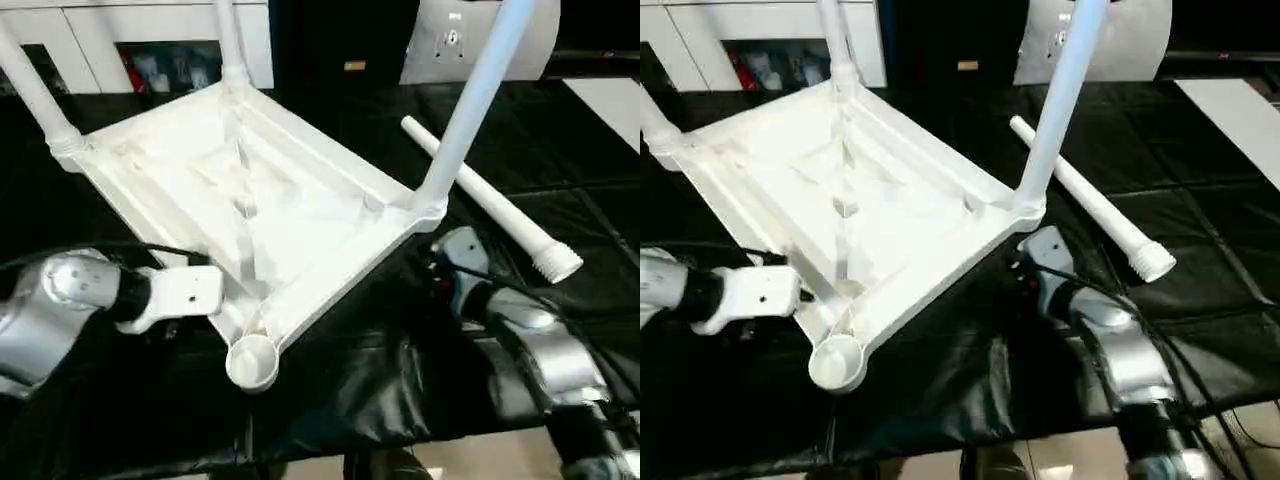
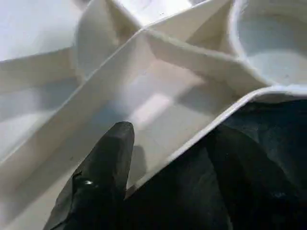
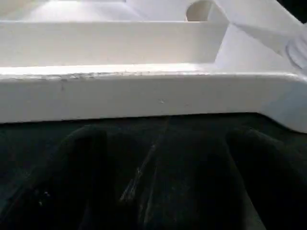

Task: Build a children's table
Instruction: Rotate table base

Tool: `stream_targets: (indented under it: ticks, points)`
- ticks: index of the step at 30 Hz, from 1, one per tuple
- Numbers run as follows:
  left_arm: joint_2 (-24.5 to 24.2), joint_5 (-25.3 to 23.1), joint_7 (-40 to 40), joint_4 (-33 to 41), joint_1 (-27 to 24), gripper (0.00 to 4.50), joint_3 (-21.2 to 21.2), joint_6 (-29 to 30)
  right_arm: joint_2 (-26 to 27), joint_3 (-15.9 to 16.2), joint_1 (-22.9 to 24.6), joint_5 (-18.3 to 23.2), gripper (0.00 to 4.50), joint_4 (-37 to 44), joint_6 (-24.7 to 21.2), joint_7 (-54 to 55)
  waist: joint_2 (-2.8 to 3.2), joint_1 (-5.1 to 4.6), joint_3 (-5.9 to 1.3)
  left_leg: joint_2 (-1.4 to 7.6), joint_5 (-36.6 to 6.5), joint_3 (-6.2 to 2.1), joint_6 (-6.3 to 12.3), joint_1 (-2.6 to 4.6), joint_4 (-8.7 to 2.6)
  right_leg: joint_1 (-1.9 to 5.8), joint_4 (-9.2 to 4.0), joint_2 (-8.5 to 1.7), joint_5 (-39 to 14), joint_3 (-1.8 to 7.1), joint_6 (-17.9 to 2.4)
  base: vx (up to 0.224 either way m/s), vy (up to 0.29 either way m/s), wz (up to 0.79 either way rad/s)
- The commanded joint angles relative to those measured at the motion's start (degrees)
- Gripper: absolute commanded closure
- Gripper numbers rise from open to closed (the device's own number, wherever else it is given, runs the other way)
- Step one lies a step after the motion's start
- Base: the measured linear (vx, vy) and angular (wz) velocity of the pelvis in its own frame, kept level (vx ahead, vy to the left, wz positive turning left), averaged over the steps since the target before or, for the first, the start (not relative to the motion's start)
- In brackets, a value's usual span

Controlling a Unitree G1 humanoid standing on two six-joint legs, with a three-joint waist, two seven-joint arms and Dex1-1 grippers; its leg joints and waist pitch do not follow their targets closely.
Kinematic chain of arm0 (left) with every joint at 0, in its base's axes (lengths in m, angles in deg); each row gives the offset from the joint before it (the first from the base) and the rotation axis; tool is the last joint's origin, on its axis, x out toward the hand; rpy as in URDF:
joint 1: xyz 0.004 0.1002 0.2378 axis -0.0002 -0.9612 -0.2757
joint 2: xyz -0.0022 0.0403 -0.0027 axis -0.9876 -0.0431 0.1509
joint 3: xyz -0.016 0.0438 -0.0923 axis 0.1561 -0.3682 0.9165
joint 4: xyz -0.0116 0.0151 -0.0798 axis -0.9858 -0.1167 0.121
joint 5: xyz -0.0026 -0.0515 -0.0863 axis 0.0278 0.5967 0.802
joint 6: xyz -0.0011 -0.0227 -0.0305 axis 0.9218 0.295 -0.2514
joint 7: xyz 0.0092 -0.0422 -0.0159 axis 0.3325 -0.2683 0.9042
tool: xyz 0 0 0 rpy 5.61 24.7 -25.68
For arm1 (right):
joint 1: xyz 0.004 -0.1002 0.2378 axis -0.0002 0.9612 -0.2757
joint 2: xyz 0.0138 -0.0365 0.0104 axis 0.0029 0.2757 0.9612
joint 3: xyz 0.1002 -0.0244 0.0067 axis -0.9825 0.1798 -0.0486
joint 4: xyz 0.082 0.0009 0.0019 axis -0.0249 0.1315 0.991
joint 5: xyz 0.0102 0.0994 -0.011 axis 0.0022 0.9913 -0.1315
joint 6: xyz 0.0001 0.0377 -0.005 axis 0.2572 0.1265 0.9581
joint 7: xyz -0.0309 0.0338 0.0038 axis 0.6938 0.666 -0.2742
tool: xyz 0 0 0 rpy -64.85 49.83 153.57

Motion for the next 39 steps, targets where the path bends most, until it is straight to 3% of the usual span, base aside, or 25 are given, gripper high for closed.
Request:
stream_targets:
  ticks: [1, 6, 12, 18, 26, 31, 35, 39]
  points:
    - [-0.03, 1.56, -2.61, 2.01, 0.59, 2.13, -1.31, 1.35, 0.21, 0.73, -1.08, -1.23, 0.0, -1.82, 0.7, 0.53, 0.75, -0.18, -4.04, 3.92, -7.47, -1.48, 2.23, 0.36, -4.41, 3.43, -3.71, -5.48, -18.0, 4.32, -11.95, 0.0, 0.0, 0.0]
    - [0.82, 4.43, -4.66, 6.01, 1.28, 2.66, -2.09, 5.14, 0.91, 1.12, -2.94, -1.56, 0.0, -3.8, 1.72, 0.33, 0.92, -0.1, -4.35, 4.05, -4.84, -1.31, 2.68, 0.31, -4.23, 3.61, -2.88, -5.5, -12.48, 4.47, -13.77, 0.0, 0.0, 0.0]
    - [2.68, 4.72, -6.01, 10.48, 0.81, 2.97, -4.31, 8.79, 2.71, 1.56, -6.17, -1.88, 0.0, -5.82, 3.59, 0.68, 0.75, -0.41, -4.1, 3.81, -6.97, -1.41, 1.98, 0.01, -4.17, 3.84, -3.55, -5.66, -18.54, 4.45, -12.23, 0.0, 0.0, 0.0]
    - [3.66, 4.55, -6.74, 14.27, -0.8, 3.52, -7.43, 11.56, 3.9, 2.63, -7.77, -2.16, 0.0, -6.42, 4.49, -0.05, 0.69, -1.52, -4.16, 3.83, -6.55, -1.51, 2.43, -0.32, -4.07, 3.92, -3.48, -5.42, -18.57, 4.32, -11.96, 0.0, 0.0, 0.0]
    - [8.26, 4.83, -4.31, 17.62, -0.85, 4.09, -9.92, 14.54, 5.52, 3.46, -8.81, -2.73, 0.0, -7.36, 5.32, -0.65, 0.56, -2.31, -4.17, 3.78, -6.17, -1.39, 3.26, -0.43, -3.88, 3.92, -3.6, -5.42, -18.63, 4.33, -12.25, 0.0, 0.0, 0.0]
    - [15.91, 2.26, 3.13, 14.22, 1.73, 4.46, -9.82, 12.86, 7.5, 4.67, -9.43, -2.78, 0.0, -7.29, 5.81, -1.06, 0.43, -2.39, -4.4, 3.65, -6.21, -1.35, 3.65, -0.49, -3.72, 3.98, -3.74, -5.22, -18.83, 4.18, -11.77, 0.0, 0.0, 0.0]
    - [18.66, 0.64, 6.85, 11.19, 3.46, 4.49, -9.08, 12.45, 7.86, 4.93, -9.43, -2.93, 0.0, -7.28, 6.19, -1.26, 0.36, -2.33, -4.53, 3.46, -5.64, -1.29, 4.13, -0.59, -3.55, 4.01, -3.94, -5.26, -19.5, 4.14, -10.95, 0.0, 0.0, 0.0]
    - [22.12, -3.4, 15.51, 2.7, 6.23, 4.49, -6.93, 9.01, 6.74, 2.9, -9.23, -4.35, 0.0, -8.22, 6.84, 1.42, 0.49, -2.0, -4.58, 3.48, -6.19, -1.29, 4.14, -0.43, -3.56, 3.86, -4.11, -4.97, -20.17, 3.91, -10.19, 0.0, 0.0, 0.0]
